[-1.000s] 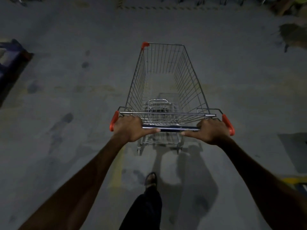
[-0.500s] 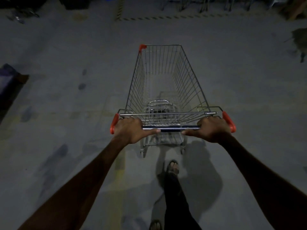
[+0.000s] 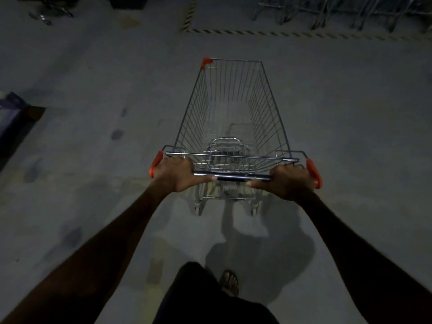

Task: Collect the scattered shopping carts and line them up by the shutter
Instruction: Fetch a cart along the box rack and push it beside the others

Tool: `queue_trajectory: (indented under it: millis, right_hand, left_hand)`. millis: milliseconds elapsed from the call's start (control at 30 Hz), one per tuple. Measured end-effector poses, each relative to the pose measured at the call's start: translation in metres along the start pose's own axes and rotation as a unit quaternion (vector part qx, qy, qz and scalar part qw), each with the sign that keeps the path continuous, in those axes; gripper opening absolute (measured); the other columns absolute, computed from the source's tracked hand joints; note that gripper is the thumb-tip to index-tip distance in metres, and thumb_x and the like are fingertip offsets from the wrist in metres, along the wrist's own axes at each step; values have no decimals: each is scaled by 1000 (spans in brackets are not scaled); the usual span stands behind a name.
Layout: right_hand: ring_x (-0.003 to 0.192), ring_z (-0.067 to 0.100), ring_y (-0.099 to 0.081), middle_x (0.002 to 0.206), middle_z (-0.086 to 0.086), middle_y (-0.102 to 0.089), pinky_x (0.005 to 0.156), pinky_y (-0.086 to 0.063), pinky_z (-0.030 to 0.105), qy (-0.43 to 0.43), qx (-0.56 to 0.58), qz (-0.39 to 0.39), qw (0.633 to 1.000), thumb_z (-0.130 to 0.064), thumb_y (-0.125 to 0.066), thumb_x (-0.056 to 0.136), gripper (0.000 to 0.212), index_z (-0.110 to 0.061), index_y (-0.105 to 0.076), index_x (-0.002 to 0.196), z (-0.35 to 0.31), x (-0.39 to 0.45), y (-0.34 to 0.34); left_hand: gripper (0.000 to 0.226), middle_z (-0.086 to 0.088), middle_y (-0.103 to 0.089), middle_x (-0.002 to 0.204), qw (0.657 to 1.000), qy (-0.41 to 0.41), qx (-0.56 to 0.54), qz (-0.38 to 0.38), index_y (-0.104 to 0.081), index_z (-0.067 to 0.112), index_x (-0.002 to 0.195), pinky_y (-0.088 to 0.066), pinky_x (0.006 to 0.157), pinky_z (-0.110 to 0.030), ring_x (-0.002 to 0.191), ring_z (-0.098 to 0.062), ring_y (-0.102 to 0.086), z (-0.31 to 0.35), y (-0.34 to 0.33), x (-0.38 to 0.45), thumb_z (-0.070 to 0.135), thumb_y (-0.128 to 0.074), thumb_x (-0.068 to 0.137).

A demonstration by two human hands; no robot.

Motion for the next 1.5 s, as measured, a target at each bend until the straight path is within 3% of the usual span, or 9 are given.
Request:
queue_trajectory:
  millis: [100,267,400,600,833,933,1033,1233,1500]
  right_hand:
    - [93,26,-75,92,5,-77,91,-53,38,8,-13,12,1000,-107,-32,69,98,-23,-77,92,15,66,12]
    - [70,19,-71,68,-1,-69,76,-55,31,17,-36,39,998,-111,-21,66,106,-20,-73,74,48,191,21]
    - [69,16,-68,68,-3,-68,72,-54,28,10,-33,34,999,-112,-18,65,104,-23,-73,71,73,292,36]
    - [98,25,-72,96,1,-77,91,-55,40,-9,-16,-5,1000,-112,-24,63,102,-26,-76,83,103,434,67]
    - [99,27,-73,99,4,-77,93,-57,43,-30,30,-16,999,-118,-9,46,119,-26,-75,83,151,596,95]
    - [103,28,-71,105,4,-77,94,-55,43,-24,32,-19,999,-118,-8,46,123,-26,-77,91,169,667,109]
    - [105,29,-71,108,3,-76,94,-53,43,-23,28,-25,999,-117,-6,44,125,-26,-77,94,189,742,122]
    - [107,27,-70,109,3,-76,98,-50,43,-9,7,-43,999,-112,-26,62,106,-26,-78,98,227,881,155]
    - [109,27,-70,109,3,-76,104,-50,46,4,15,-54,998,-116,-18,55,114,-27,-77,95,276,1067,186]
  left_hand:
    - [99,-2,-74,96,1000,-4,-1,3,-60,25,67,-50,97,-50,94,-27,-70,-10,22,63,113,-15,64]
    - [96,2,-70,85,1000,5,-7,-9,-67,24,73,-45,91,-44,81,-19,-63,-29,59,177,109,-22,71]
    - [101,0,-73,95,1000,2,0,2,-70,24,84,-45,98,-47,93,-23,-68,-47,90,272,110,-20,69]
    - [100,-3,-76,108,1000,-5,-5,-11,-72,25,93,-43,102,-46,105,-25,-70,-68,143,408,109,-23,71]
    - [108,-7,-76,116,1000,-15,-7,-6,-75,23,105,-48,99,-46,110,-29,-71,-90,196,572,110,-22,70]
    - [105,-4,-76,110,1000,-5,3,-9,-75,24,98,-43,105,-49,108,-27,-70,-101,219,643,110,-21,69]
    - [102,-3,-76,104,1000,-4,5,-1,-75,25,91,-45,100,-46,104,-25,-71,-109,243,715,109,-20,71]
    - [109,-2,-75,119,1000,16,2,-10,-78,25,104,-44,105,-47,114,-25,-70,-127,289,857,111,-21,68]
    - [115,-1,-77,110,999,41,-13,7,-76,25,95,-46,100,-44,108,-25,-71,-157,342,1036,115,-15,59]
Point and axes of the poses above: each hand's wrist, its own x-axis towards the middle knuckle, its own y-axis out of the back of the hand, z = x × y, the point moved 10 cm from there along x, towards the middle knuckle
